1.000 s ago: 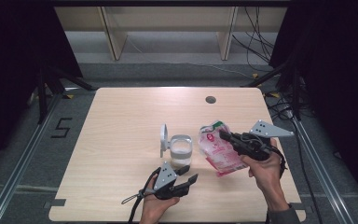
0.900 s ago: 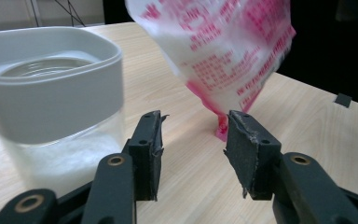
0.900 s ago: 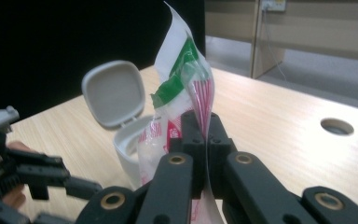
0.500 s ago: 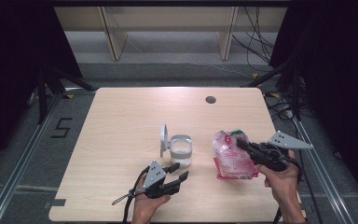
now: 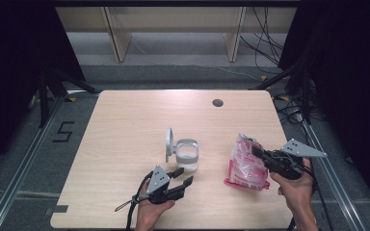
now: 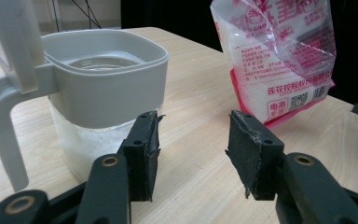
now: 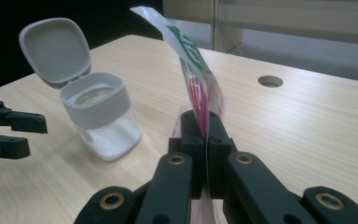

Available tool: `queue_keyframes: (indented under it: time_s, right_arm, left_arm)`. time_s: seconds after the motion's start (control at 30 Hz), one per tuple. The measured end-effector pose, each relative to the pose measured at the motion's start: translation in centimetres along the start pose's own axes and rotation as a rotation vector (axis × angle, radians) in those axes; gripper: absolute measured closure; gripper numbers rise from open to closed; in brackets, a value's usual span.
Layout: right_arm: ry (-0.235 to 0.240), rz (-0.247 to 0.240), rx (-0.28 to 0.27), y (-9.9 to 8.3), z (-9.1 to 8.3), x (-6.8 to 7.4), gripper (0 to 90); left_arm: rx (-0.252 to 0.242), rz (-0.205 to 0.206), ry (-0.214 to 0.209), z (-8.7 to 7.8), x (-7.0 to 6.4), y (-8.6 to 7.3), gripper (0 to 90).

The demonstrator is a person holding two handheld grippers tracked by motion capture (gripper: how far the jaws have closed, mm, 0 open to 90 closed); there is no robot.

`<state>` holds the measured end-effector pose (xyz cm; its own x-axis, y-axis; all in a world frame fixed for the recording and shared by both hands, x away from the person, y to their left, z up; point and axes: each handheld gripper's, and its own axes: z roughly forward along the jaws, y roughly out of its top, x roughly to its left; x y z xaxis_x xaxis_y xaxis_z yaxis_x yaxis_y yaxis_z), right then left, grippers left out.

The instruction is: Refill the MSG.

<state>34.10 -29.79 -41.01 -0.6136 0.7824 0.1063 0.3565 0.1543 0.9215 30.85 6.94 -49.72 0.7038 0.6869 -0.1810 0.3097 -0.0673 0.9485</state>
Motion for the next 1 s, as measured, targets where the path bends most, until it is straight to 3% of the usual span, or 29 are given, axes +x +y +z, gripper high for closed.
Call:
queue_keyframes:
  time_s: [0.2, 0.27, 0.3, 0.43, 0.5, 0.6, 0.63, 0.67, 0.7, 0.87, 0.93, 1.0]
  right_arm:
    - [-0.026, 0.001, 0.010, -0.5, 0.3, -0.6, 90.0]
    - [-0.050, -0.031, 0.007, -0.6, 0.5, -0.8, 90.0]
    - [-0.056, -0.022, 0.028, -0.6, 0.6, -0.7, 90.0]
    - [-0.064, -0.045, 0.030, -0.9, 1.1, -1.2, 90.0]
    - [-0.078, -0.019, 0.035, -1.0, 1.2, -1.1, 90.0]
    - [-0.089, -0.038, 0.057, -1.2, 1.2, -1.4, 90.0]
    - [-0.091, -0.010, 0.070, -1.3, 1.2, -1.3, 90.0]
    - [-0.094, -0.031, 0.067, -1.4, 1.4, -1.6, 90.0]
    - [-0.101, -0.004, 0.078, -1.5, 1.5, -1.5, 89.9]
    - [-0.124, -0.026, 0.095, -2.0, 1.9, -2.1, 89.7]
    - [-0.141, 0.012, 0.116, -2.3, 1.9, -2.0, 89.4]
    - [-0.153, -0.018, 0.126, -2.6, 2.1, -2.5, 89.3]
  left_arm:
    - [-0.002, -0.003, -0.007, 0.1, 0.2, -0.1, 52.8]
    - [-0.005, -0.004, -0.004, 0.1, 0.1, -0.1, 52.6]
    - [0.003, -0.002, 0.002, 0.0, 0.1, -0.1, 52.6]
    - [-0.011, 0.000, 0.004, -0.1, 0.3, -0.1, 52.5]
    - [-0.006, -0.002, 0.009, -0.2, 0.4, 0.0, 52.0]
    - [-0.003, 0.002, 0.016, -0.2, 0.4, -0.1, 51.8]
    - [-0.003, 0.001, 0.014, -0.2, 0.4, -0.1, 51.5]
    - [0.000, 0.001, 0.011, -0.2, 0.4, -0.1, 50.9]
    - [0.000, -0.001, 0.011, -0.2, 0.4, -0.1, 50.4]
    - [0.003, 0.000, 0.007, -0.2, 0.6, 0.0, 49.1]
    - [0.002, -0.005, 0.018, -0.3, 0.6, 0.0, 48.7]
    - [0.004, -0.005, 0.020, -0.4, 0.6, 0.0, 48.7]
